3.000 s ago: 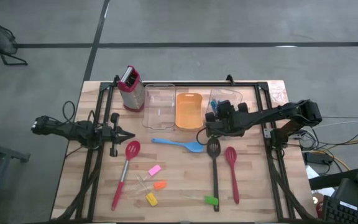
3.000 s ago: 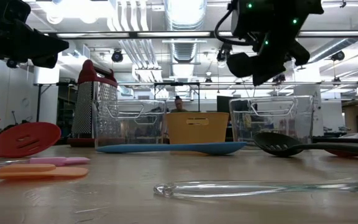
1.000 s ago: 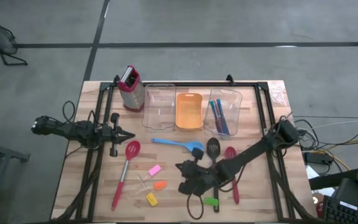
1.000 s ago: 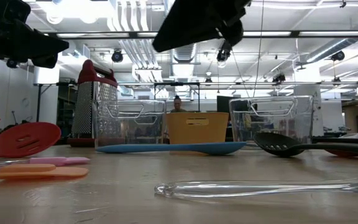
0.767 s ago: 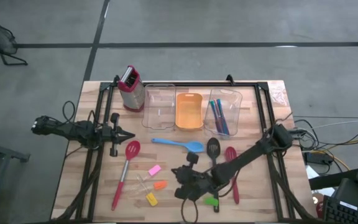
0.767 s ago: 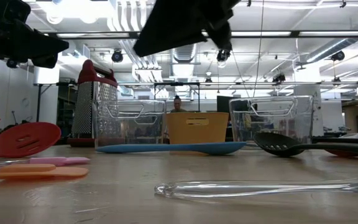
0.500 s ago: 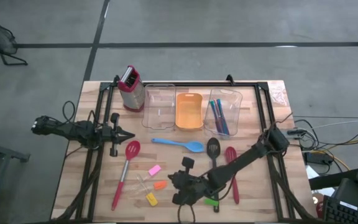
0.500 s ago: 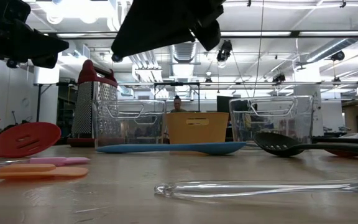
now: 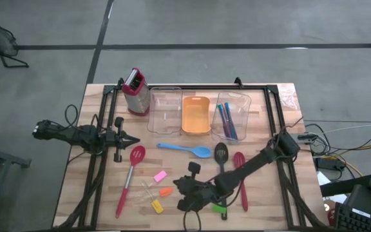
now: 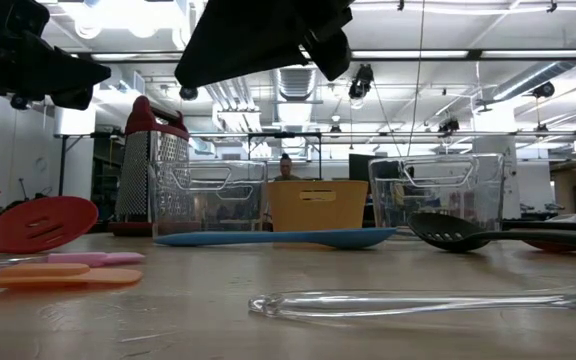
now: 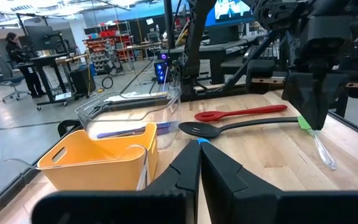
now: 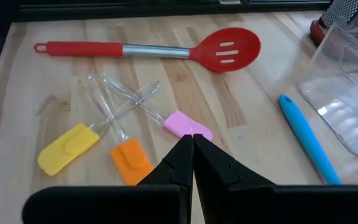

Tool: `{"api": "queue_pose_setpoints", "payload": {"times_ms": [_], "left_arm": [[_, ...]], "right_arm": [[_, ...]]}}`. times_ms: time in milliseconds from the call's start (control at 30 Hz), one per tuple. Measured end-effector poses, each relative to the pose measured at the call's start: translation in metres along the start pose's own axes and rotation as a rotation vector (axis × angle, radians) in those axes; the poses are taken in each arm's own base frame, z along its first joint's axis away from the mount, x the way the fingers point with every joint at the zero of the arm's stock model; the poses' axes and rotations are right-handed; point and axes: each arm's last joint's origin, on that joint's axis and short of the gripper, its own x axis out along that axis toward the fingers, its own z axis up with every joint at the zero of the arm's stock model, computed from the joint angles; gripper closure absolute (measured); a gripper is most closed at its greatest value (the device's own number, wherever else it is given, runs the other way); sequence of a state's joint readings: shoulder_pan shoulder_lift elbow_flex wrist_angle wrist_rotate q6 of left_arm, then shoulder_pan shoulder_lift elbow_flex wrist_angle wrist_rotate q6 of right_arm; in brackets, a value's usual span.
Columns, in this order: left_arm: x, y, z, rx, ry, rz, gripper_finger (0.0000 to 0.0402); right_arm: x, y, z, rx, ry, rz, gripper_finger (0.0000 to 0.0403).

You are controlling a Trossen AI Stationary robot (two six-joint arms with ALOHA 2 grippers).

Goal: Pick & Place Kitchen Items
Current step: Put the green spatula into the yellow bin

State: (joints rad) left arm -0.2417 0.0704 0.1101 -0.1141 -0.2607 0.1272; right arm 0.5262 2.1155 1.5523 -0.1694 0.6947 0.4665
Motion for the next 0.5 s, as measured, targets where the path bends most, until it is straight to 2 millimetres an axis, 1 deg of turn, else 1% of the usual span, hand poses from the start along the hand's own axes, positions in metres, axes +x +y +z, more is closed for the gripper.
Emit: {"api": "queue_pose_setpoints", "payload": {"times_ms": [200, 300, 500], "left_arm": [[0.0000, 0.0000, 0.0000, 0.000, 0.000, 0.000, 0.0381], [0.0000, 0.0000, 0.0000, 0.000, 0.000, 0.000, 0.0383], [0.0000, 0.0000, 0.0000, 0.000, 0.000, 0.000, 0.0381]], "right_arm": [[-0.0021, 0.0042, 0.0056, -0.001, 0.034, 0.095, 0.0394], [-0.0025, 0.0059, 0.0049, -0.010, 0.065, 0.154, 0.0394], [-0.0023, 0.0059, 0.0048, -0.015, 0.069, 0.162, 0.0394]]}}
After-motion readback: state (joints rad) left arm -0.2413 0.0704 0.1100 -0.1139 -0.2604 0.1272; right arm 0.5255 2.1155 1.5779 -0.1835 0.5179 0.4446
